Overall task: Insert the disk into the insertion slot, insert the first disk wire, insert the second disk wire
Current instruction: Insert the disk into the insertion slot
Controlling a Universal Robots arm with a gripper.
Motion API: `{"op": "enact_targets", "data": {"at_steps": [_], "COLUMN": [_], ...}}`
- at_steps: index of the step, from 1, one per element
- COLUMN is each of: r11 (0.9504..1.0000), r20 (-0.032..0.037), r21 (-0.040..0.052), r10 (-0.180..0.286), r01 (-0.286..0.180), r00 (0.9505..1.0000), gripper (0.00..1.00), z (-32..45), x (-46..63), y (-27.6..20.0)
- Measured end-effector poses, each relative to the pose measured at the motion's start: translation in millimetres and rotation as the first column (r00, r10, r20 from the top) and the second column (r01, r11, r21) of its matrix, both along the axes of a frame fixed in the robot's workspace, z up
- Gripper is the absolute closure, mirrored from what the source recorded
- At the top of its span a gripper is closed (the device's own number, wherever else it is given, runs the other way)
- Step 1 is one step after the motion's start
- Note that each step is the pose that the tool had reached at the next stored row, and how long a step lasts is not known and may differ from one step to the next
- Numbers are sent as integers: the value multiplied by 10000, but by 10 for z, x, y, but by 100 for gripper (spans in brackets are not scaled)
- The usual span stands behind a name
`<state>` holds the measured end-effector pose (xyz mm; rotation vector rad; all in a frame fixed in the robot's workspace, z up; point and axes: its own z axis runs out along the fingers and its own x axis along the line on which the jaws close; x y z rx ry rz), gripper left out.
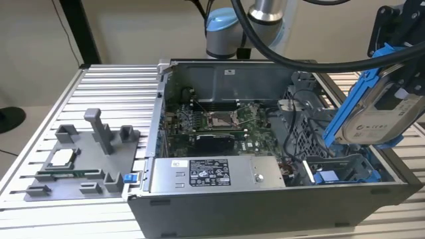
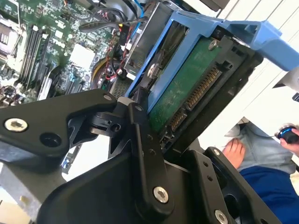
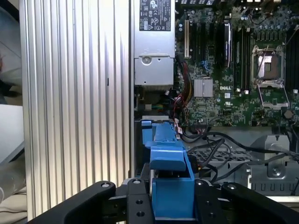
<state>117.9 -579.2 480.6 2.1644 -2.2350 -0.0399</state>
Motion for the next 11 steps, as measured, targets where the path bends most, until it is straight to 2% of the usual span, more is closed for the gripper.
{"op": "enact_targets", "data": {"at_steps": [11], "r11": [10000], "r20": [-1], "r21": [1], "r10": [-1], "r01": [1], "r00": [10000], "gripper": [100], "z": [-34], "x": [0], "y": [0]}}
